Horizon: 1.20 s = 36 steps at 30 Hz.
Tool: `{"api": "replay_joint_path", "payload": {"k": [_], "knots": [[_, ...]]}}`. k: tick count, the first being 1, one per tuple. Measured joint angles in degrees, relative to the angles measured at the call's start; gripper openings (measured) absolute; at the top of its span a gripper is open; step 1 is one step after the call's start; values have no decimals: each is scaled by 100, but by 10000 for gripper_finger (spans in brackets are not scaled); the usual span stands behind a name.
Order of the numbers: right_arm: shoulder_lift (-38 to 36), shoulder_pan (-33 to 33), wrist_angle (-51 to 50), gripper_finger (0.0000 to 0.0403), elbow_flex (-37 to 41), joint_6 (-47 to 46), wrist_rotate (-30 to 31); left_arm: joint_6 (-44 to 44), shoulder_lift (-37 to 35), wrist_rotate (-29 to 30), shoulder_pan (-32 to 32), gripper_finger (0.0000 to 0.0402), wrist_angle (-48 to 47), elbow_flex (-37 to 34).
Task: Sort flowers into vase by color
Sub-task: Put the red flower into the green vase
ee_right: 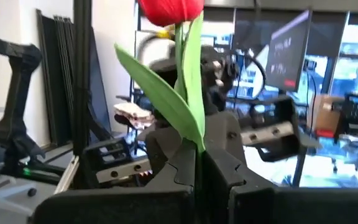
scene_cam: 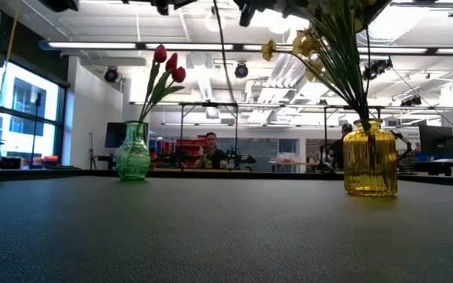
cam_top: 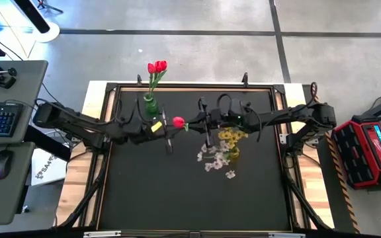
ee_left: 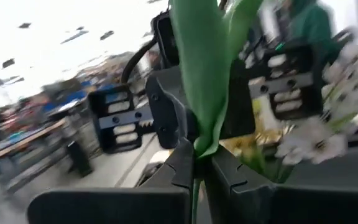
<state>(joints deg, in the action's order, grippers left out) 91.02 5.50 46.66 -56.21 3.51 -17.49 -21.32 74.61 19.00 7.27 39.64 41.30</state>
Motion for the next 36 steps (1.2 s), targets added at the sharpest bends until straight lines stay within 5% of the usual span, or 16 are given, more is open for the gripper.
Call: {"api": "replay_joint_path", "payload": {"k": [6,14,20,27,32,36], "knots": [[-41,24,-319,30,0,-142,109,248,-252,775,293,2,-741,0],[-798,156,-1072,161,2,-354,154,779,-959,921,304,1,-1775,4],[-1754,173,-1864,230,2,-195,129,826,-1590,1706,302,0,-2506,2],[-2720,52,-2733,235,0,-174,118,578,-2508,3322,175,0,-3313,4],[-3069,-240,-3622,224,0,-201,235,473,-3219,3441,-309,0,-3788,4],[-3153,-736,-4326,215,2,-160,1100,474,-3582,3068,-847,0,-4040,4]]}}
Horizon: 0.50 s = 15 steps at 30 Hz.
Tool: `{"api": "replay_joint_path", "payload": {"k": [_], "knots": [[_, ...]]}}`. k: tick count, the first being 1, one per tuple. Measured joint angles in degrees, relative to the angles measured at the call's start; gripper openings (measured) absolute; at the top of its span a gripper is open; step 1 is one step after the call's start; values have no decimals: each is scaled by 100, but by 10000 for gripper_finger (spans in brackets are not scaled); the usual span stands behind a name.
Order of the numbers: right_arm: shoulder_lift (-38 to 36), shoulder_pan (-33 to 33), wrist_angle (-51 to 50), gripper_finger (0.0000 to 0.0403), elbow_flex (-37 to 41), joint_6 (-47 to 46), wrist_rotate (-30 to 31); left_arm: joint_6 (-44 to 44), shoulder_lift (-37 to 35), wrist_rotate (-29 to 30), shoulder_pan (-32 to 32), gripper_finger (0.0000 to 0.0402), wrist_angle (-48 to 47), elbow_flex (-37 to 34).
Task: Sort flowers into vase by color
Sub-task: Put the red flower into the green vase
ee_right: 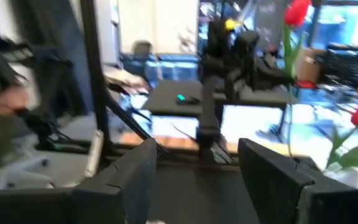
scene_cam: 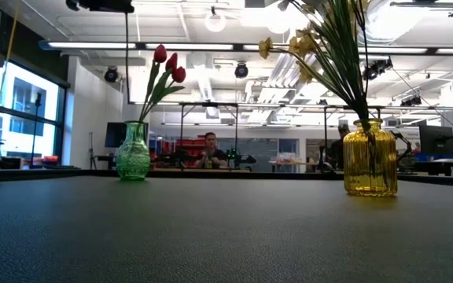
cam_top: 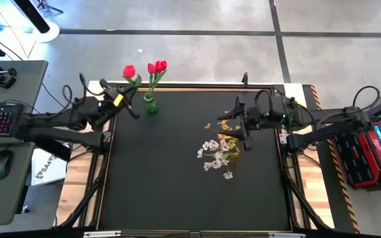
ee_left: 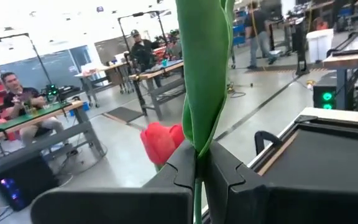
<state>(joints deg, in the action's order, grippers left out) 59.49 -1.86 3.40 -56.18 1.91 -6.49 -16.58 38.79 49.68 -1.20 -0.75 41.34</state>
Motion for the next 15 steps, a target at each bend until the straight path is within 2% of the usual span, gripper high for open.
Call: {"api": "replay_joint_path", "payload": {"k": [4,6,10,15], "knots": [[0,-472,-330,207,0,161,920,124,-92,-820,-633,0,-20,0],[8,-662,-360,204,0,209,1211,158,-71,-1041,-969,0,-35,0],[8,-983,-362,204,0,319,1522,364,88,-1325,-1602,0,-159,-14],[8,-1221,-378,204,0,370,1658,595,365,-2031,-2304,0,-45,-114]]}}
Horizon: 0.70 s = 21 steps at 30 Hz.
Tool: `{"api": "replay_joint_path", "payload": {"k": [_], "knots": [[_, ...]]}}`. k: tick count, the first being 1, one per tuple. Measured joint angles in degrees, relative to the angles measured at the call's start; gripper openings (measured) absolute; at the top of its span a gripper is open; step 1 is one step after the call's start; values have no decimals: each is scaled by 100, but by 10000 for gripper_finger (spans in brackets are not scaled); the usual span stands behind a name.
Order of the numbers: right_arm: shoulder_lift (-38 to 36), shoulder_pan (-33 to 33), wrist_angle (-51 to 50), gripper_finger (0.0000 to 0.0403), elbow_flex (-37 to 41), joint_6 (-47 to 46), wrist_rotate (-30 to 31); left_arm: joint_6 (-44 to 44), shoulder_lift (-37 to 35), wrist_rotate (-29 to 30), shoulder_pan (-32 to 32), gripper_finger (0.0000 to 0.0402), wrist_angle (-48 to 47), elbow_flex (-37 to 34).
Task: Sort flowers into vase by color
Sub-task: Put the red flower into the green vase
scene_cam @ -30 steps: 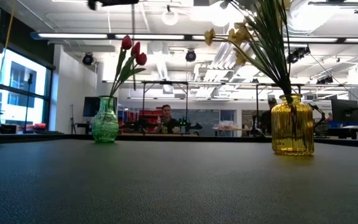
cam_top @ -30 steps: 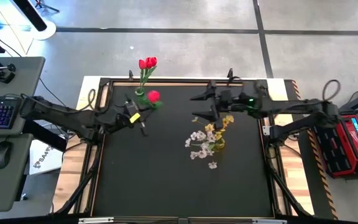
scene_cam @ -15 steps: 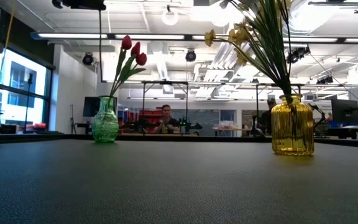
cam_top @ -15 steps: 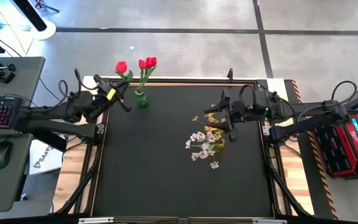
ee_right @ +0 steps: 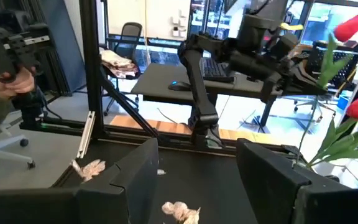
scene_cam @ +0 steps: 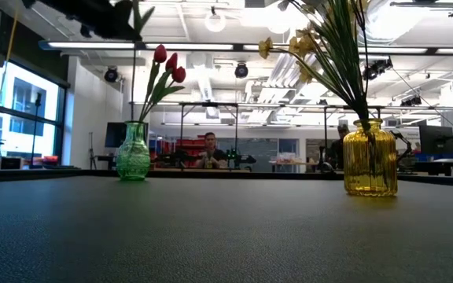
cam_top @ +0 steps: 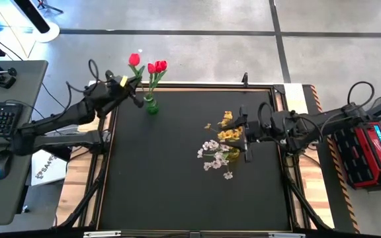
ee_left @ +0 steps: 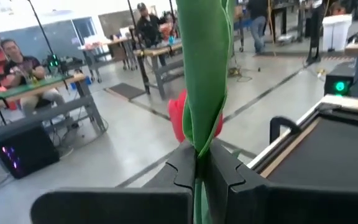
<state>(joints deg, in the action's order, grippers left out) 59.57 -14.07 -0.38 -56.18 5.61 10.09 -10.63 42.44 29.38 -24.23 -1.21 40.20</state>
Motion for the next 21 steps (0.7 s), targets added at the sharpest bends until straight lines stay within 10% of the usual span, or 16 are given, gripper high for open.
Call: {"api": "replay_joint_path", "payload": {"k": [12,21], "knots": [[0,-227,-317,204,0,-251,390,500,808,-627,-888,12,195,-13],[2,-205,-1399,204,0,-1214,900,745,874,-1015,-1164,129,-462,-13]]}}
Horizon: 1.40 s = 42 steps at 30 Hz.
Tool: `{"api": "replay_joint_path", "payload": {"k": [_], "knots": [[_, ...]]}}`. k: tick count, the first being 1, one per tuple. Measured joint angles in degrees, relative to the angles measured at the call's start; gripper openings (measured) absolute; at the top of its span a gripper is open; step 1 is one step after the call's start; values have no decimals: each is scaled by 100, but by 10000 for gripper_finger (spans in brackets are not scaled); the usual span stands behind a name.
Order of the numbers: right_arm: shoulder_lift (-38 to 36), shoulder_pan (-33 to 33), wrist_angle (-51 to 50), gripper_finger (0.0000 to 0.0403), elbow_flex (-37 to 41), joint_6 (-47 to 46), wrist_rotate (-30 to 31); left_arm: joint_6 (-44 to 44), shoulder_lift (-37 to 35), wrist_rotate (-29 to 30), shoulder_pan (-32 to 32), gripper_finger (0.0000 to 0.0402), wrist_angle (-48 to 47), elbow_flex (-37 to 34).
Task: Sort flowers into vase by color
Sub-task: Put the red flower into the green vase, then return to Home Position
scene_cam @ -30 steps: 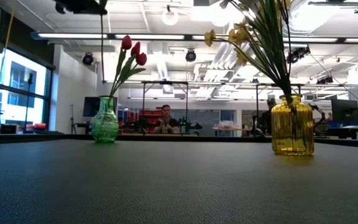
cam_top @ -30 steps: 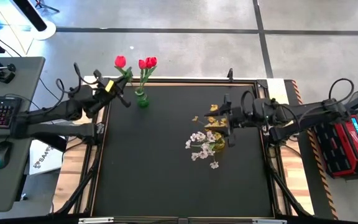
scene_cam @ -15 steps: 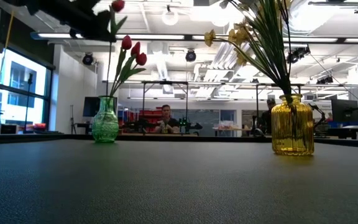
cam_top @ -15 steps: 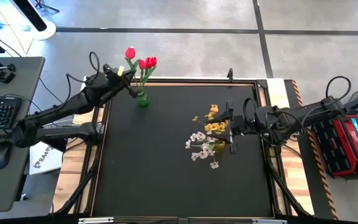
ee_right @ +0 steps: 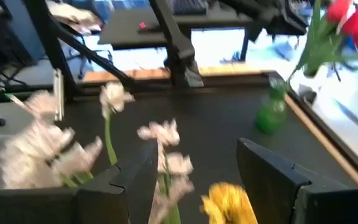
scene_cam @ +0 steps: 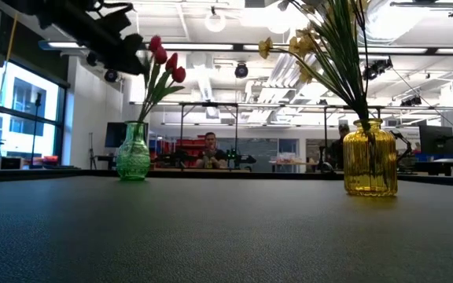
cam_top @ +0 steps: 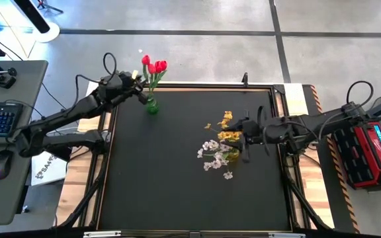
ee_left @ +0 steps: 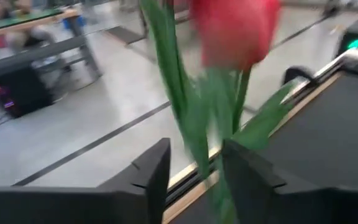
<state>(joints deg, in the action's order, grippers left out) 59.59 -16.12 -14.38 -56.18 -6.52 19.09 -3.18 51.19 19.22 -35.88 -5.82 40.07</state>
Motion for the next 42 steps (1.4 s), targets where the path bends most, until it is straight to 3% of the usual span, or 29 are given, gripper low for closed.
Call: {"api": "replay_joint_path", "payload": {"k": [4,8,16,21,24,28,31,34,38,40,42], "knots": [[-3,0,-449,204,0,-364,48,18,-165,493,-59,165,-540,55],[-12,0,-852,204,0,-746,52,255,-412,514,-38,176,-1159,252],[-640,0,-2148,204,0,-1537,293,323,-1108,-271,477,164,-1511,389],[-1599,-234,-2653,204,107,-1882,1144,466,-1474,-413,1204,147,-1544,387],[-2160,-560,-2313,197,614,-1716,1380,456,-1584,-412,1746,134,-1010,132],[-2938,-1018,-1024,165,1819,-1215,1477,224,-1782,-415,2369,117,447,-793],[-3594,-1278,-17,128,2636,-424,1051,262,-1879,-359,2627,104,1153,-1402],[-4326,-1429,801,87,3239,536,560,413,-2102,-320,2666,90,1420,-1811],[-5446,-1443,1117,32,3695,1059,447,554,-2622,-374,2573,73,1517,-2251],[-5947,-1443,1115,10,3920,1066,401,630,-2920,-630,2495,63,1521,-2444],[-5954,-1443,1177,5,4091,1062,272,732,-3246,-1073,2365,51,1515,-2658]]}}
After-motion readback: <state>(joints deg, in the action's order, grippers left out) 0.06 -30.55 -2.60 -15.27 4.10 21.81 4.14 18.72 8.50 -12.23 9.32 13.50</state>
